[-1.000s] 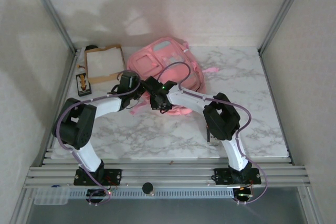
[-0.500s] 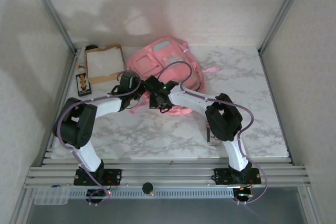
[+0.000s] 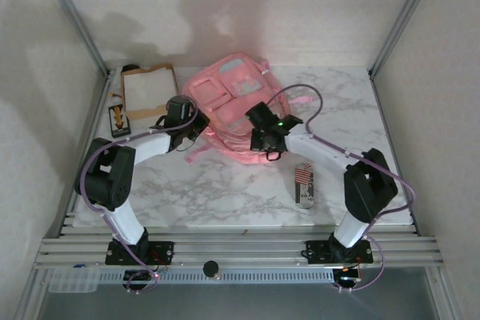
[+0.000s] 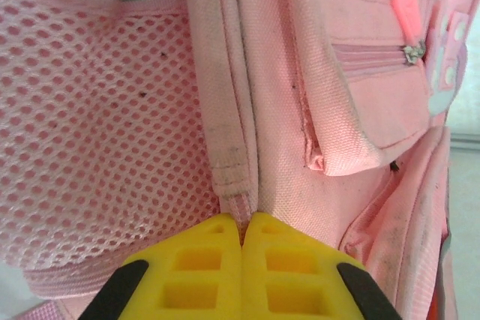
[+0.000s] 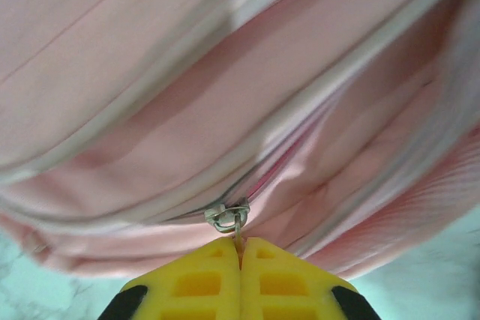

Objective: Pack the student bag
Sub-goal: Zip the student bag at the top-center of the table.

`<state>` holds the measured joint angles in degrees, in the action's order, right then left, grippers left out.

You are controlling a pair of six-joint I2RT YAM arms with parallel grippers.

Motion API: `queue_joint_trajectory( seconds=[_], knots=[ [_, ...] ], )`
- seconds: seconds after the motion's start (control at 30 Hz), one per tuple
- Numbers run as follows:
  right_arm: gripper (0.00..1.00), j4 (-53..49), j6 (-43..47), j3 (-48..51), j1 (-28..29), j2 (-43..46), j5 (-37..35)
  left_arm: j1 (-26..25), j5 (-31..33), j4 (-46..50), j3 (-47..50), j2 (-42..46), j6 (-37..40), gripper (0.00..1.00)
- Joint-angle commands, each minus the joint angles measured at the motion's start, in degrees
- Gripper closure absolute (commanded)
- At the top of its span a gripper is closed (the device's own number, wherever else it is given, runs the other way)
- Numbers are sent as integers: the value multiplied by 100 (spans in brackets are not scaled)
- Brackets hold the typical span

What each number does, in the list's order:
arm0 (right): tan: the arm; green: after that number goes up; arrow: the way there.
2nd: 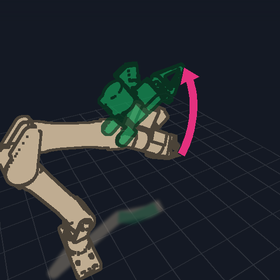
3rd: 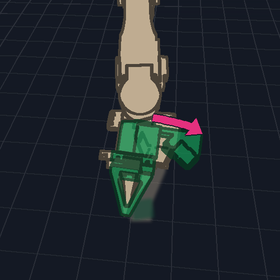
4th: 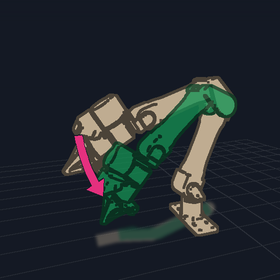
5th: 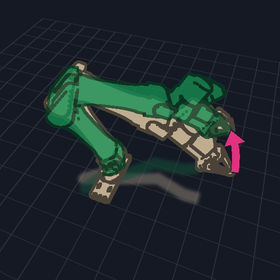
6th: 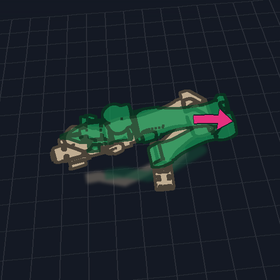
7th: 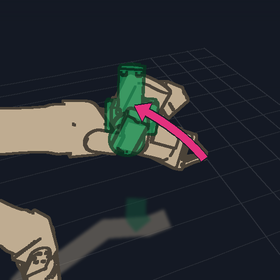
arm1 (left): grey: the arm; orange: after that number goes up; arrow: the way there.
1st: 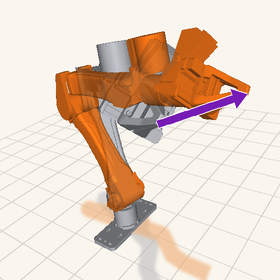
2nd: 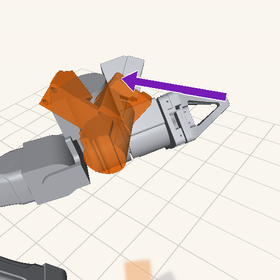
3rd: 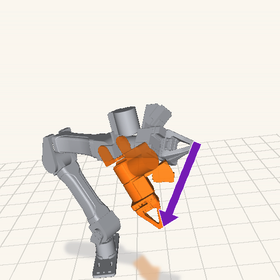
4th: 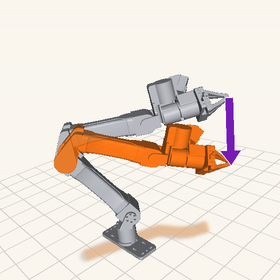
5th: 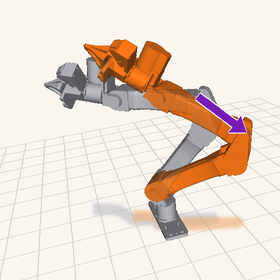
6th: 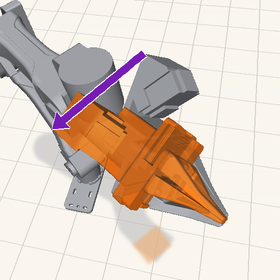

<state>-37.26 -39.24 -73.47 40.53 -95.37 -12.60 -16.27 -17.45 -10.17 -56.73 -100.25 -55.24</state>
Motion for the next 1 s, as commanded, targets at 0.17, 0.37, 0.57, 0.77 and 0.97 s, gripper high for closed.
queue_joint_trajectory(
  seconds=[0.17,0.37,0.57,0.77,0.97],
  knots=[
    [100,-299,401,4,86,353,160,464,-623,-364,60,341,42,53],
    [100,33,450,-19,262,188,492,-394,-136,-636,1391,1794,-1271,45],
    [100,280,531,165,291,213,492,-1957,577,-1694,1900,1941,-2978,49],
    [100,478,558,313,299,238,564,-2542,1014,-1681,1606,1323,-3600,53],
    [100,670,558,478,306,256,645,-2635,1471,-1562,1395,899,-4063,61]
  ],
)
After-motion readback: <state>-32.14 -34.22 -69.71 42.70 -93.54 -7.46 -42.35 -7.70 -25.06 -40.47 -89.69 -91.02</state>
